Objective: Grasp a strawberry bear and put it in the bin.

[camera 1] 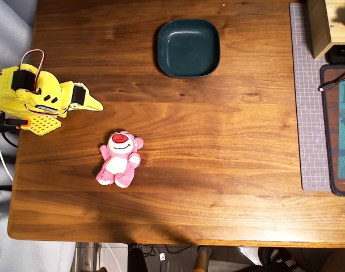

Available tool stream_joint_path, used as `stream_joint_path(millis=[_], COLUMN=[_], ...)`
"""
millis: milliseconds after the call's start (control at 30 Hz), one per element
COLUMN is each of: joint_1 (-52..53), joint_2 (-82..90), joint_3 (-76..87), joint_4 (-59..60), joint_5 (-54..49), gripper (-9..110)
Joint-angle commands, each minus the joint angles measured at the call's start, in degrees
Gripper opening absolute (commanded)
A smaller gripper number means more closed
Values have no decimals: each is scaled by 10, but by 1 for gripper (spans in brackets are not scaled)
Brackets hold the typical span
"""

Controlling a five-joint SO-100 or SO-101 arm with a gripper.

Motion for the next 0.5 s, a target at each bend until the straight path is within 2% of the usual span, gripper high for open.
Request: stream_joint_path(millis=[0,467], joint_1=[-6,-6], joint_2=[13,13], joint_3=[-4,-4], joint_4=[1,1], joint_5=[2,2], gripper=[0,0])
